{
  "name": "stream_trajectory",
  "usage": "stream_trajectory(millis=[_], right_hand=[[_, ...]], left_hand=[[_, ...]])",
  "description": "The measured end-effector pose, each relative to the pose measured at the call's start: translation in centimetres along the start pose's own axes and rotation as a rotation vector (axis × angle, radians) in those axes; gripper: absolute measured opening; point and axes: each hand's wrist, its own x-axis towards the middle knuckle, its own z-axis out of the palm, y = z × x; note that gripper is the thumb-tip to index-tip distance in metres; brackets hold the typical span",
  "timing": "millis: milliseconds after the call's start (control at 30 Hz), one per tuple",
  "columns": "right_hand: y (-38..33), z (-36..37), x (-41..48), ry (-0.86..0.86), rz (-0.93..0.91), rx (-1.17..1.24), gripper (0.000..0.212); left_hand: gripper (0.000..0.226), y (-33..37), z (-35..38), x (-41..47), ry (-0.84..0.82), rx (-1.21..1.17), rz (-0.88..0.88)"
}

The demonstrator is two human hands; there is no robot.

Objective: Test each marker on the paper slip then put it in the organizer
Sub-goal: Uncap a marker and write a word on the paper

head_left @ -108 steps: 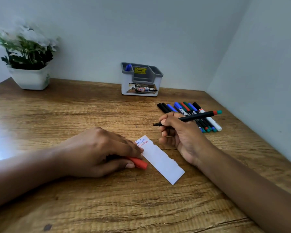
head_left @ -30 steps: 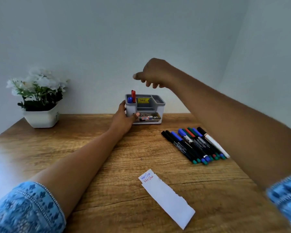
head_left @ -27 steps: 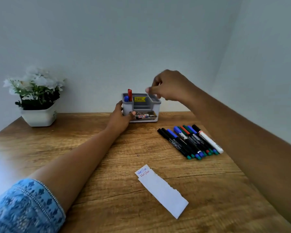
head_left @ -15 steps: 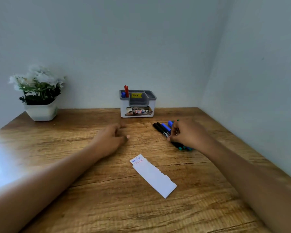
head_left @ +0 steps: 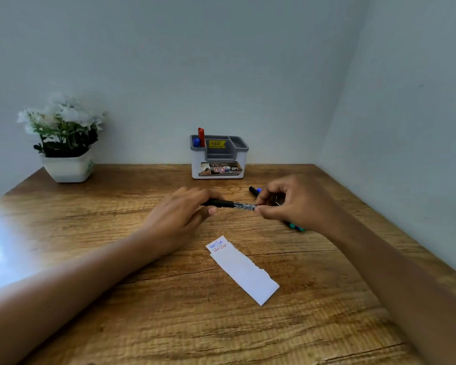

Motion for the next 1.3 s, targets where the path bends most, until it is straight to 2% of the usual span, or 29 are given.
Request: stream_trajectory(millis=[67,167,233,333,567,633,733,800,867,933,1000,1033,1100,1133,1200,1300], right_hand=[[0.4,-0.3,0.1,0.066,0.041,0.223,0.010],[0.7,-0.5,0.4,0.149,0.127,0.898,0.014],[0.1,0.3,0.3,0.112,0.175,1.159,0.021],[-1.5,2.4,0.2,0.047,0.172,1.139,0.019],[-2.7,2.8,0.6,0.191,0.227,1.146,0.015],[-1.8,1.9,1.2,0.304,0.331,1.223,0.017],[2.0,-1.7,1.7,0.618,0.459,1.411,0.021],[2.5,-2.0,1.2,0.581,0.448,1.389,0.020],[1.2,-0.2,1.0,0.409,0.416,1.367,0.017],[-0.9,1.1,0.8,0.267,0.369,1.314,0.013],[-1.9,2.0,0.3,0.185,0.370,1.259,0.012],[-1.9,2.2,0.1,0.170,0.380,1.248,0.015],[-1.9,2.3,-0.6,0.156,0.372,1.249,0.015],[-1.9,2.3,-0.7,0.143,0.355,1.269,0.013],[-2.2,2.0,-1.1,0.100,0.342,1.309,0.014],[-2.7,2.5,-2.2,0.043,0.347,1.225,0.014]], left_hand=[[0.058,0.4,-0.4,0.0,0.078,-0.064,0.001],[0.047,1.4,-0.7,0.0,0.112,-0.292,-0.064],[0.039,2.4,-0.8,-0.2,0.086,-0.457,-0.089],[0.034,3.3,-0.7,-0.3,0.033,-0.601,-0.107],[0.040,4.3,-1.1,0.2,-0.127,-0.951,-0.244],[0.039,4.0,-1.1,-0.2,-0.178,-1.019,-0.265],[0.038,3.1,-1.5,-1.4,-0.242,-1.069,-0.323],[0.039,2.6,-1.8,-1.4,-0.152,-1.072,-0.335],[0.040,2.1,-2.0,-1.3,-0.065,-1.002,-0.284],[0.046,1.1,-2.0,-1.8,-0.043,-0.813,-0.167],[0.055,0.1,-2.1,-3.2,-0.051,-0.460,0.046],[0.052,-0.2,-2.2,-3.9,-0.047,-0.293,0.200],[0.040,-0.6,-2.3,-4.6,-0.094,-0.097,0.485],[0.038,-0.8,-2.2,-4.8,-0.131,-0.028,0.573],[0.039,-0.9,-2.0,-4.9,-0.175,0.088,0.660],[0.042,-0.7,-1.9,-5.1,-0.186,0.166,0.668]])
